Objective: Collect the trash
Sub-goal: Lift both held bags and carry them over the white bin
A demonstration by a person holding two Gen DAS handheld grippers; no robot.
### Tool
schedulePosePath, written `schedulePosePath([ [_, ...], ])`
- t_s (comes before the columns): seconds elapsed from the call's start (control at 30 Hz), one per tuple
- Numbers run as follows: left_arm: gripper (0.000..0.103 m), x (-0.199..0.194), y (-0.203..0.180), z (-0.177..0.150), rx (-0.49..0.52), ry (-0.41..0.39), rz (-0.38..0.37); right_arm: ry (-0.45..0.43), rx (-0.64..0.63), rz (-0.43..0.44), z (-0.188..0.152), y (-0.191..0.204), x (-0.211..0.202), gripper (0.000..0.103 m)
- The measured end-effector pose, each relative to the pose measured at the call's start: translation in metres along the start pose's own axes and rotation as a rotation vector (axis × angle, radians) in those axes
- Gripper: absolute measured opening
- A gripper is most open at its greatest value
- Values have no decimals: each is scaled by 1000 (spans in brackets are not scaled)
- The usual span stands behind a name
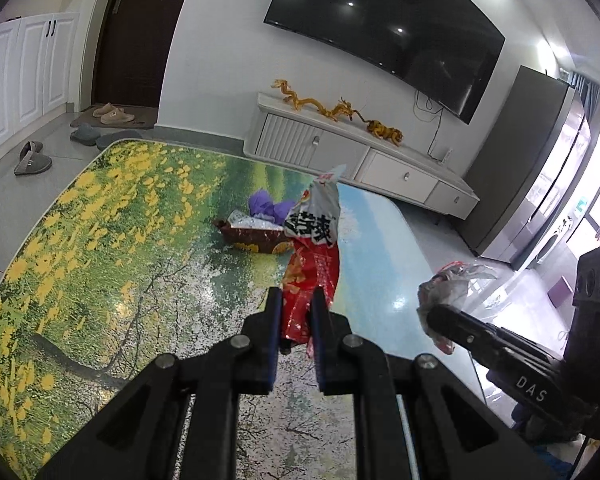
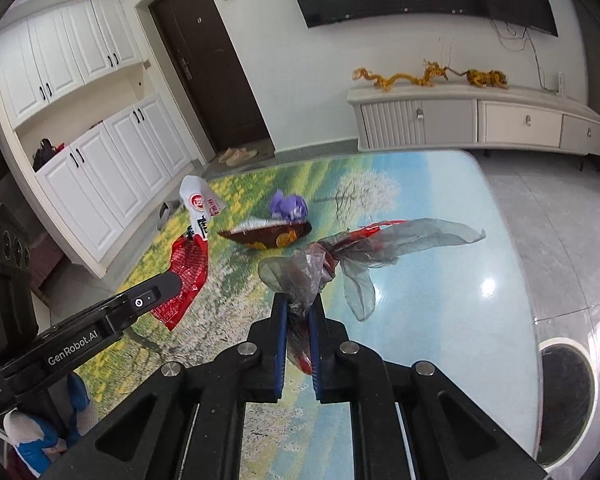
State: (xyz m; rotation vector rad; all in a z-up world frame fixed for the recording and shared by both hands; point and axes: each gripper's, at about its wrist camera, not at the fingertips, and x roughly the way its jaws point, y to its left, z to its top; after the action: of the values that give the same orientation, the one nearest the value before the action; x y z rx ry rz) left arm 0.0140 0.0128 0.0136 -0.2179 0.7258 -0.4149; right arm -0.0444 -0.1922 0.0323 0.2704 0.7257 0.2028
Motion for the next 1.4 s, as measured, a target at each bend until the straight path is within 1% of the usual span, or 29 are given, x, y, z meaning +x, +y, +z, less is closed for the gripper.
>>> schedulePosePath([
  [0.17,13,-34,-12,13,10,-77,7,-86,-9,-7,9,3,-38,10],
  [0.33,13,-60,-26,21,28,-129,8,-162,1,-13,14,2,-72,10],
  [0.57,13,-93,-51,27,53,-192,-2,-253,18,-26,11,-4,-116,10],
  [0.8,13,-118,-90,32,97,-240,-36,-338,30,-53,6,-13,-157,10],
  [0.97,13,-123,-123,32,146,-248,-72,-389,63,-80,0,-31,-182,10],
  [1.13,13,-116,-161,28,212,-228,-109,-425,108,-132,-7,-56,-202,10],
  [1.27,13,-101,-192,24,255,-194,-141,-445,169,-178,-14,-86,-215,10],
  [1.4,13,-77,-227,14,309,-140,-173,-445,243,-221,-24,-121,-219,10],
])
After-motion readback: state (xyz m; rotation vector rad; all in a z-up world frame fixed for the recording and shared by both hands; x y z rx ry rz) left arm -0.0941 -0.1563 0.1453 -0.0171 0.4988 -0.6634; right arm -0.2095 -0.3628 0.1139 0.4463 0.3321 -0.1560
